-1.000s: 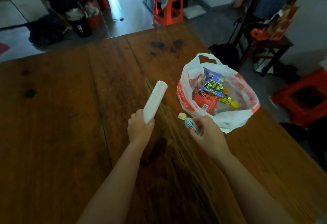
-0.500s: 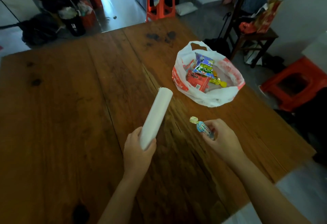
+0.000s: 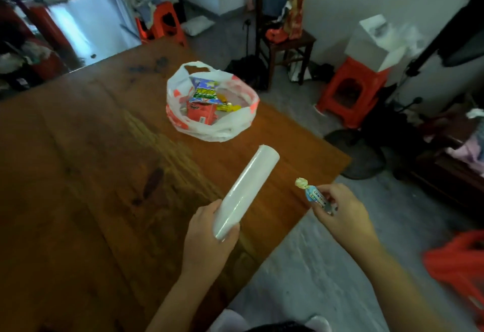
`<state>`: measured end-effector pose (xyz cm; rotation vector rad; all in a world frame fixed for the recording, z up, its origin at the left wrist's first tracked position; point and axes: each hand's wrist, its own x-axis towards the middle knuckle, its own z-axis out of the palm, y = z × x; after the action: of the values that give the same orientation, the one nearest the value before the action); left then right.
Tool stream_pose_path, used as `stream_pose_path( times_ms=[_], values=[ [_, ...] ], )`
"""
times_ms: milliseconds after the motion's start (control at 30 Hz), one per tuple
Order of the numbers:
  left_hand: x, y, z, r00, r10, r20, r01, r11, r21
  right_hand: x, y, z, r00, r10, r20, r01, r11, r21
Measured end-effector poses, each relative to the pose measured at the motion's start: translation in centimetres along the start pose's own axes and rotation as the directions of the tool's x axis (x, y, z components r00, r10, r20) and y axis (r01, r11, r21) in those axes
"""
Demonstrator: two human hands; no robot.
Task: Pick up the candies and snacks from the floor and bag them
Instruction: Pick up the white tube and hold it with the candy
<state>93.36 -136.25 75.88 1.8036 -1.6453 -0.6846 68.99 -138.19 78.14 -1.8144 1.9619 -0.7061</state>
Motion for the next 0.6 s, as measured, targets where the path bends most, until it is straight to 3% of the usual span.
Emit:
stream_pose_path(
  times_ms=[300, 600],
  values=[
    [-2.2, 13.4, 11.5, 0.992, 0.085, 0.09, -0.086, 0.996, 0.005, -6.0, 15.4, -12.0, 0.958, 0.225, -0.179, -0.204, 0.971, 0.127],
    [-0.4, 20.9, 20.4, 0.964, 0.19, 0.187, -0.195, 0.981, 0.009, -3.5, 23.5, -17.6, 0.942, 0.243, -0.231, -0.214, 0.966, 0.145]
  ],
)
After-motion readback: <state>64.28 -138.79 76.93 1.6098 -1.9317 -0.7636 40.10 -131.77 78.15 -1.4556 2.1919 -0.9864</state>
